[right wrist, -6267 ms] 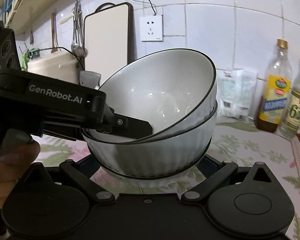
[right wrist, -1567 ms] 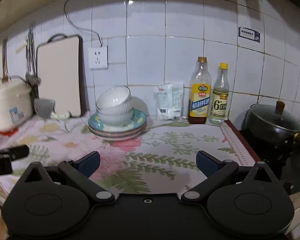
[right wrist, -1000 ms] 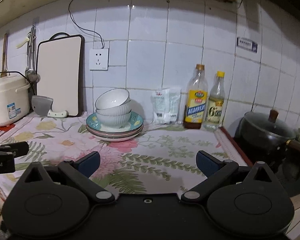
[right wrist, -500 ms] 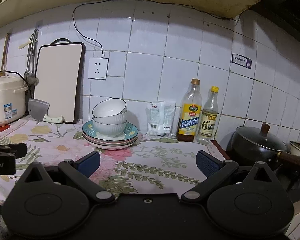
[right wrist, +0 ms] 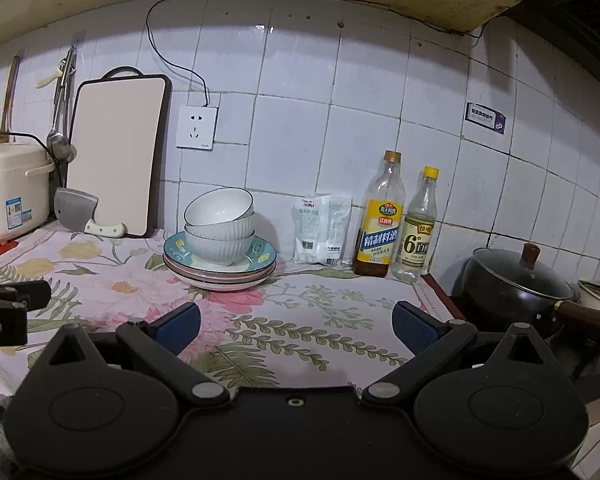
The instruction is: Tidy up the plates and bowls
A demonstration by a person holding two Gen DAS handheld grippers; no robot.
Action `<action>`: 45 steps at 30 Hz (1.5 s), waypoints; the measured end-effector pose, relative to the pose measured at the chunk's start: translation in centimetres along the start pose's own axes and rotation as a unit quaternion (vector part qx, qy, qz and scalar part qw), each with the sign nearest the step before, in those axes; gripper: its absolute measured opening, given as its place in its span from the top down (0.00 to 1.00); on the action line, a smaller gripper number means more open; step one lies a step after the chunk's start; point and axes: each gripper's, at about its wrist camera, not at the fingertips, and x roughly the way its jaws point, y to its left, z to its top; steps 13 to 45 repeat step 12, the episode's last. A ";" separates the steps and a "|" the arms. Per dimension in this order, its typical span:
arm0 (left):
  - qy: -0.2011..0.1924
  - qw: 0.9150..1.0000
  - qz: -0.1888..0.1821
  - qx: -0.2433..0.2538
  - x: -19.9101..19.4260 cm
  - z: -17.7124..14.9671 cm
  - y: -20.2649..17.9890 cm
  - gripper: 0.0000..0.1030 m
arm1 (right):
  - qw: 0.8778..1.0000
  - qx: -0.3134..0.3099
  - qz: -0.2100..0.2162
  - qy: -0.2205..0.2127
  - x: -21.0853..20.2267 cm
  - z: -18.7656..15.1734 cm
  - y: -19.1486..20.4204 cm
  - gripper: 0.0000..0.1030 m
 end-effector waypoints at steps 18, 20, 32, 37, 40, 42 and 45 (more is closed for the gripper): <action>0.001 1.000 -0.005 -0.007 -0.1 0.0 0.3 0.00 | 1.000 0.004 -0.003 0.009 0.4 -0.1 -0.3 0.00; 0.001 1.000 -0.005 -0.007 -0.1 0.0 0.3 0.00 | 1.000 0.004 -0.003 0.009 0.4 -0.1 -0.3 0.00; 0.001 1.000 -0.005 -0.007 -0.1 0.0 0.3 0.00 | 1.000 0.004 -0.003 0.009 0.4 -0.1 -0.3 0.00; 0.001 1.000 -0.005 -0.007 -0.1 0.0 0.3 0.00 | 1.000 0.004 -0.003 0.009 0.4 -0.1 -0.3 0.00; 0.001 1.000 -0.005 -0.007 -0.1 0.0 0.3 0.00 | 1.000 0.004 -0.003 0.009 0.4 -0.1 -0.3 0.00; 0.001 1.000 -0.005 -0.007 -0.1 0.0 0.3 0.00 | 1.000 0.004 -0.003 0.009 0.4 -0.1 -0.3 0.00; 0.001 1.000 -0.005 -0.007 -0.1 0.0 0.3 0.00 | 1.000 0.004 -0.003 0.009 0.4 -0.1 -0.3 0.00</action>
